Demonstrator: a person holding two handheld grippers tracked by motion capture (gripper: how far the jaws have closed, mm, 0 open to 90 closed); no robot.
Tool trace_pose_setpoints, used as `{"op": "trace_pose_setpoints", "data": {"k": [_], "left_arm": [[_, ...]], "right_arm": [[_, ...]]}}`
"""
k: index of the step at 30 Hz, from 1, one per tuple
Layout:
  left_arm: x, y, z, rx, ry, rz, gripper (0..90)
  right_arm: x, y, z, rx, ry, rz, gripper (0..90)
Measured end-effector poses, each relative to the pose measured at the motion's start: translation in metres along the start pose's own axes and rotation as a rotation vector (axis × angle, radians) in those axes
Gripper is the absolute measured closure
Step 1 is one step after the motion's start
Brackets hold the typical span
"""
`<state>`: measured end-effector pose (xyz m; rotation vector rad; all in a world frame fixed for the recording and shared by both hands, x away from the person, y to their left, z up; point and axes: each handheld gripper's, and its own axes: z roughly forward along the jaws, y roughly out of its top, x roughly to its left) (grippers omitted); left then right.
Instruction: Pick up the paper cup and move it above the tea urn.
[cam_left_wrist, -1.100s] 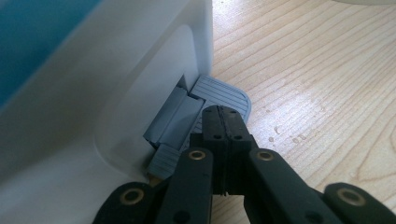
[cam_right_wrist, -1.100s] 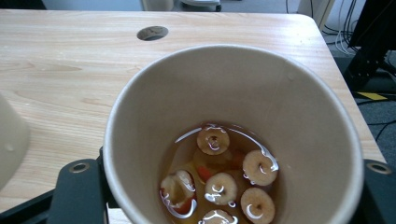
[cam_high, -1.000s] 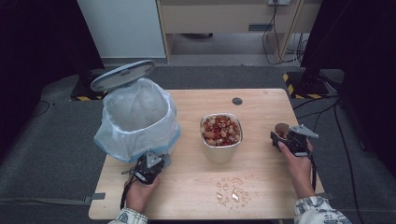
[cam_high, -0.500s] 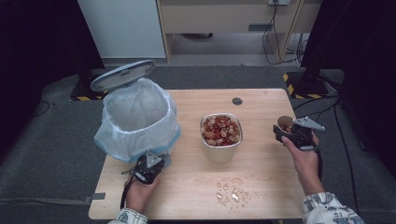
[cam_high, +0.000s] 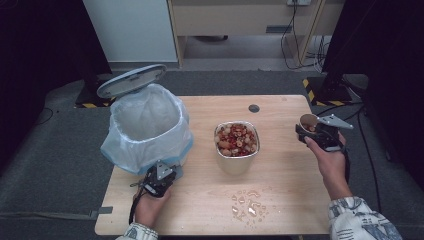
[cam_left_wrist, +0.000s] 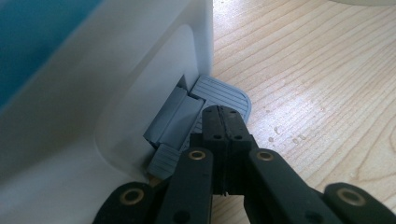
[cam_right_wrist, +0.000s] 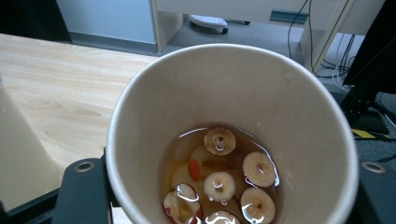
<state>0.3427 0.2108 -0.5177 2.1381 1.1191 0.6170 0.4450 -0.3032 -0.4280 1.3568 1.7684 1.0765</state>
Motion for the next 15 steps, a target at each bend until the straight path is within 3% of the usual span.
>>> {"op": "trace_pose_setpoints", "data": {"k": [15], "left_arm": [[0.0, 0.0, 0.0, 0.0, 0.001, 0.0, 89.3]], "right_arm": [[-0.007, 0.036, -0.004, -0.041, -0.02, 0.032, 32.2]]}}
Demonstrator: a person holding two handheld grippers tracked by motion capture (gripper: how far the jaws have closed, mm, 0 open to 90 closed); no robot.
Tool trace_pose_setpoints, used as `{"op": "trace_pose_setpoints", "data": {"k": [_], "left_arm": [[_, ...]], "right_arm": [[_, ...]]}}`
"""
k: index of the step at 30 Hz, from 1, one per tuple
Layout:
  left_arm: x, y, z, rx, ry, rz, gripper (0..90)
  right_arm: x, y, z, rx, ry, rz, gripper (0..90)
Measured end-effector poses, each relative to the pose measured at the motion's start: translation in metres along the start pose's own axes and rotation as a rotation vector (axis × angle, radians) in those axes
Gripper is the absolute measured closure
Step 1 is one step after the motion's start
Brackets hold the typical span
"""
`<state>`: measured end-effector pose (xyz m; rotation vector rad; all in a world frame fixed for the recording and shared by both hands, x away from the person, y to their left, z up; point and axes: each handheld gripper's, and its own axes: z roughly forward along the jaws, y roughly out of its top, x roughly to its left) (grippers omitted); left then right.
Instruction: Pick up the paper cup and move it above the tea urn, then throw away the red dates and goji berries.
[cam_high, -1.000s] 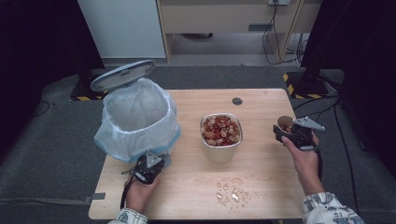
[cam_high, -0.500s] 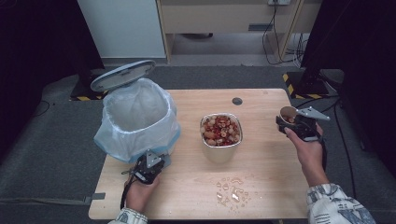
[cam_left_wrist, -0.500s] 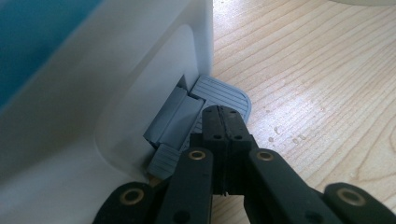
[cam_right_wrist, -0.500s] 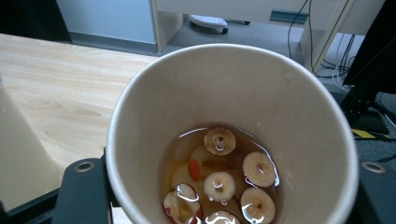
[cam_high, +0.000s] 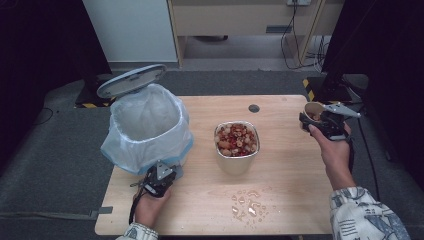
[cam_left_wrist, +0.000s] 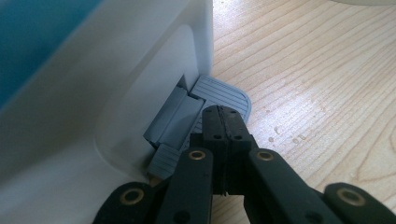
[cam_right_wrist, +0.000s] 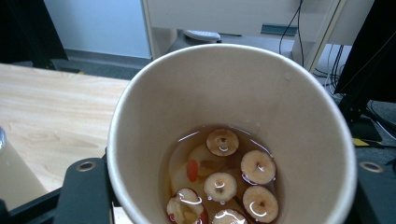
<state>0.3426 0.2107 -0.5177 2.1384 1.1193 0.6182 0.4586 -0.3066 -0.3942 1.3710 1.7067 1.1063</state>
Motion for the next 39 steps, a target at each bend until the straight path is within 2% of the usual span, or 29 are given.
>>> {"op": "trace_pose_setpoints", "data": {"k": [9, 32, 39], "left_arm": [[0.0, 0.0, 0.0, 0.0, 0.0, 0.0, 89.3], [0.0, 0.0, 0.0, 0.0, 0.0, 0.0, 89.3], [0.0, 0.0, 0.0, 0.001, 0.001, 0.001, 89.3]], "right_arm": [[-0.002, 0.018, 0.0, -0.009, -0.009, -0.01, 32.3], [0.003, 0.05, 0.0, -0.025, 0.012, -0.031, 32.6], [0.007, 0.065, 0.001, -0.03, 0.012, -0.074, 32.9]]}}
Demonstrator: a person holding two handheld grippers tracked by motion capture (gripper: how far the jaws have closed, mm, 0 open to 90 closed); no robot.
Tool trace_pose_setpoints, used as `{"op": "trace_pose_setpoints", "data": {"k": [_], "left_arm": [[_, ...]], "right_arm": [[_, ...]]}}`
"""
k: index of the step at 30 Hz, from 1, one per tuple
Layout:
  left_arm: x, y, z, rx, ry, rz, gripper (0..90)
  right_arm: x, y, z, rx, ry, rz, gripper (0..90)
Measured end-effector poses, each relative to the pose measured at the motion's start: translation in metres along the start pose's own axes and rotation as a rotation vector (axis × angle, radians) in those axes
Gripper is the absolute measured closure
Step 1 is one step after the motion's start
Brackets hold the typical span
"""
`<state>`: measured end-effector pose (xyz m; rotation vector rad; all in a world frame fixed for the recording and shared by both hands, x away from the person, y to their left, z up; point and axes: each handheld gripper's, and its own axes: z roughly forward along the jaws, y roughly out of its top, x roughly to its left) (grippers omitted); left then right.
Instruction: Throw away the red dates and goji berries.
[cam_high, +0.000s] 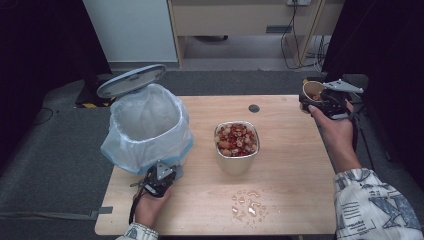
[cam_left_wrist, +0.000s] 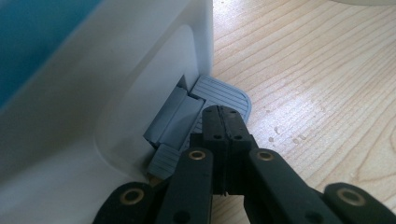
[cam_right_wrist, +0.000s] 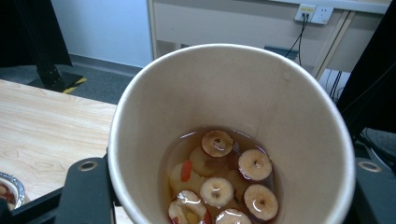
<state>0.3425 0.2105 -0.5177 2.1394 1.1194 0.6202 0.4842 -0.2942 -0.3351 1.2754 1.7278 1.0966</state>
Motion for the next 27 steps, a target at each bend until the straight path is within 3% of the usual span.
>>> {"op": "trace_pose_setpoints", "data": {"k": [27], "left_arm": [[0.0, 0.0, 0.0, -0.003, -0.001, -0.004, 89.3]], "right_arm": [[0.017, 0.043, 0.01, -0.011, 0.036, -0.032, 33.0]]}}
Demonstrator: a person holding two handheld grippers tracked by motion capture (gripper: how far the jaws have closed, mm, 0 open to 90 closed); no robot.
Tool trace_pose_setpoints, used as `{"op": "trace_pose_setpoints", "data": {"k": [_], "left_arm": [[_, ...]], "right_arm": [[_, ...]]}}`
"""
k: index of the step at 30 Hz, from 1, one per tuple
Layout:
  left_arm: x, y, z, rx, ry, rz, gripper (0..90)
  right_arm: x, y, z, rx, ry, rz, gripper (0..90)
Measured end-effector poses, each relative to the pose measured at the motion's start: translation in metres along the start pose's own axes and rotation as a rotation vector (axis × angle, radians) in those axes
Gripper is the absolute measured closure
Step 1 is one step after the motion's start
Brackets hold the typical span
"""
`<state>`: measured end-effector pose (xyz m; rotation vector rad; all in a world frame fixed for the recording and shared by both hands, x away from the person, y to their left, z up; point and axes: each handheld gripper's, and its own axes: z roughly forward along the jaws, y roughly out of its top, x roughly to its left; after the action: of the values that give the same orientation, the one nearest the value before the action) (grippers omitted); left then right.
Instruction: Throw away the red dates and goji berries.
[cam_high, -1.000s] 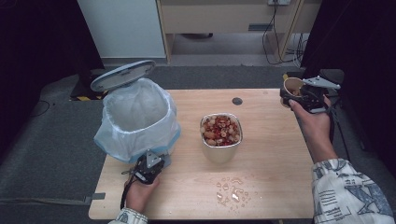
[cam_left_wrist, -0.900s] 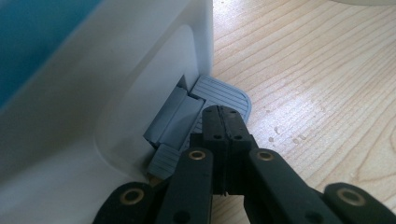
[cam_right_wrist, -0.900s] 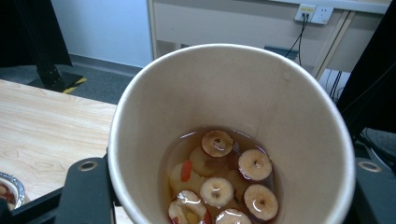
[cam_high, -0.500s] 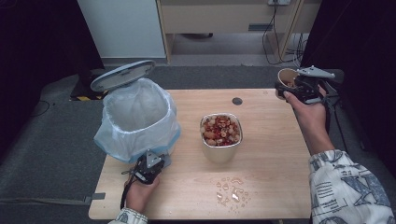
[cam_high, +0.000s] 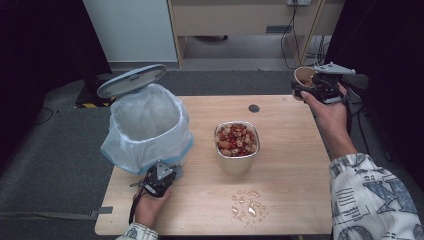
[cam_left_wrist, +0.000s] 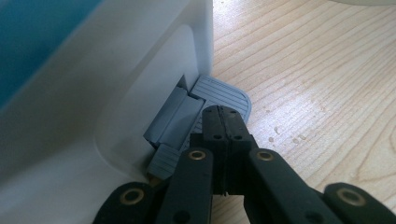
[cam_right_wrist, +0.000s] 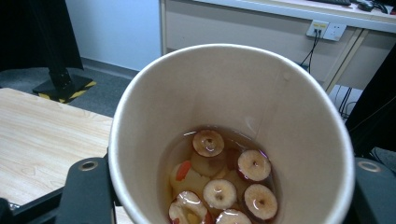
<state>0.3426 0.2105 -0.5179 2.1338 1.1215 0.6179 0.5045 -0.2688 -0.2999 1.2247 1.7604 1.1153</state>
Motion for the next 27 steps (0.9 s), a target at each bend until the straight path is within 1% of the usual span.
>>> {"op": "trace_pose_setpoints", "data": {"k": [7, 17, 27], "left_arm": [[0.0, 0.0, 0.0, 0.0, 0.0, 0.001, 89.3], [0.0, 0.0, 0.0, 0.0, 0.0, 0.002, 89.3], [0.0, 0.0, 0.0, 0.0, 0.0, 0.003, 89.4]], "right_arm": [[0.002, 0.008, 0.0, -0.005, 0.003, -0.02, 33.1], [0.009, 0.015, -0.002, -0.013, 0.019, -0.051, 33.0], [0.017, 0.021, -0.001, -0.02, 0.037, -0.095, 33.0]]}}
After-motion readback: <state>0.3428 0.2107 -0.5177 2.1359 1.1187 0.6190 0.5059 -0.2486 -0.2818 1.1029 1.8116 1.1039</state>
